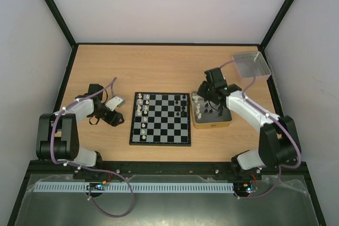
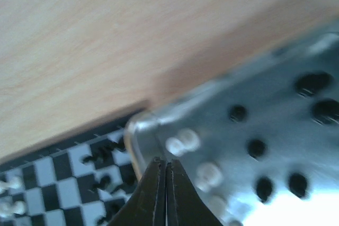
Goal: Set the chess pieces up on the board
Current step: Move the storage box to the center of the board.
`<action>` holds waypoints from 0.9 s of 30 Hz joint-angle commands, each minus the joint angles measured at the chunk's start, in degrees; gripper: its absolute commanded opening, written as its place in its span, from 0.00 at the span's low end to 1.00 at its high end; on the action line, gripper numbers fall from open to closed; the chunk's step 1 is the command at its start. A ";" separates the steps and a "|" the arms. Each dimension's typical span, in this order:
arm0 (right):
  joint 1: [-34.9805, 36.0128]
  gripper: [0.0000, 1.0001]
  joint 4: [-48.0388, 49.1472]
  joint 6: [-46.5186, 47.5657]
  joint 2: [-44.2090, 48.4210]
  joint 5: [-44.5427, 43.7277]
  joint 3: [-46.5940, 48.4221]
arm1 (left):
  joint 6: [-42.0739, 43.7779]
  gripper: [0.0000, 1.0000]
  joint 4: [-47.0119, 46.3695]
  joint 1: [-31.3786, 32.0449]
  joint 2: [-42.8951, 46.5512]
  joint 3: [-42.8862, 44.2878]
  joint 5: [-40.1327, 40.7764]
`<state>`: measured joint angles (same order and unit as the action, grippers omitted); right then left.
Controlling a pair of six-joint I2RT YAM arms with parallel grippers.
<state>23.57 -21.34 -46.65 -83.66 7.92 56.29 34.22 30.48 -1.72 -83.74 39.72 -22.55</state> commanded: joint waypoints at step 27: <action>3.17 0.02 -17.26 -0.01 11.18 -11.62 -16.04 | -0.74 0.70 -0.01 -0.48 -2.63 0.62 -1.88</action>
<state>26.55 -36.42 -46.48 -74.04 -4.23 41.65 33.87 29.34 -1.91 -85.30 40.60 -24.12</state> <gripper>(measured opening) 0.023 0.697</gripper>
